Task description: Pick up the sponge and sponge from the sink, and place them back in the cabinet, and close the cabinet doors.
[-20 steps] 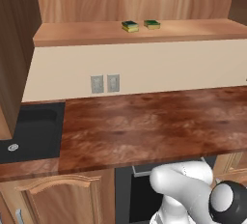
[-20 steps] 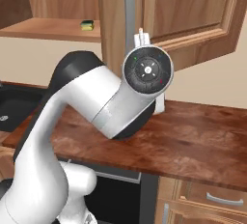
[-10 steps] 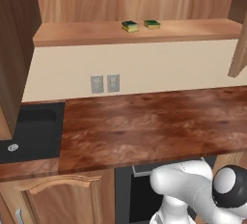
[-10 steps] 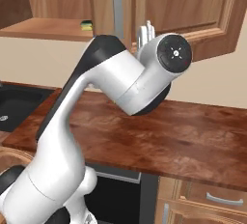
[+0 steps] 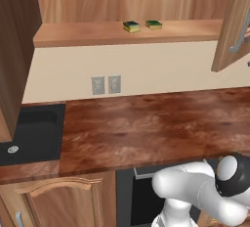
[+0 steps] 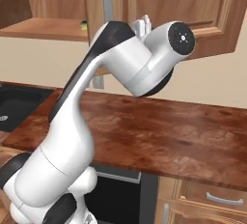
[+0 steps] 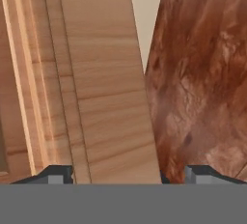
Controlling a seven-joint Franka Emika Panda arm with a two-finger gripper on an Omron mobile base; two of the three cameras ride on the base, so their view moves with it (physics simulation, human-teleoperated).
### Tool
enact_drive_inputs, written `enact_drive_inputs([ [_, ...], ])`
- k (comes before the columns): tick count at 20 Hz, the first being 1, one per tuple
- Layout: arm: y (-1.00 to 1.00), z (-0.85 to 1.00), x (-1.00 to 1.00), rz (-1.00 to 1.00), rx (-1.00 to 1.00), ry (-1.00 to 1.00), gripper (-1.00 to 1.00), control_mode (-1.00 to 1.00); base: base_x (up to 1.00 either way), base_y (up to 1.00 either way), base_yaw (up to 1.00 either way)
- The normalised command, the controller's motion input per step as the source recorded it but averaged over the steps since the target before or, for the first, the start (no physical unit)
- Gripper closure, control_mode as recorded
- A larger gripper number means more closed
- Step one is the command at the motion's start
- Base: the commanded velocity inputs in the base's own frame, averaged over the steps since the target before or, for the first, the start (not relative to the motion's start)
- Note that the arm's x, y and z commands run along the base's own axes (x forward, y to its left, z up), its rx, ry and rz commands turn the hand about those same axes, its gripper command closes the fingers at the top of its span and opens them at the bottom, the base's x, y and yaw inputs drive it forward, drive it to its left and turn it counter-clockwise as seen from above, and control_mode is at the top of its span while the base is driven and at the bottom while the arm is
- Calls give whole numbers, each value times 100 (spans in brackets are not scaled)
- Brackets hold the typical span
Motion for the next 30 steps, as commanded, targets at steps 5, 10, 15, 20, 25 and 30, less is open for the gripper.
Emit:
enact_drive_inputs([
  [5,28,-4,58,10,6,5,-100,-100,0,0,0],
  [10,30,-6,57,8,5,2,-100,-100,0,0,0],
  [15,36,-10,53,5,1,0,-100,-100,0,0,0],
  [20,44,-15,55,0,0,-2,-100,-100,0,0,0],
  [25,43,-18,57,-5,0,-1,-100,-100,0,0,0],
  [30,39,-19,59,-11,0,0,-100,-100,0,0,0],
])
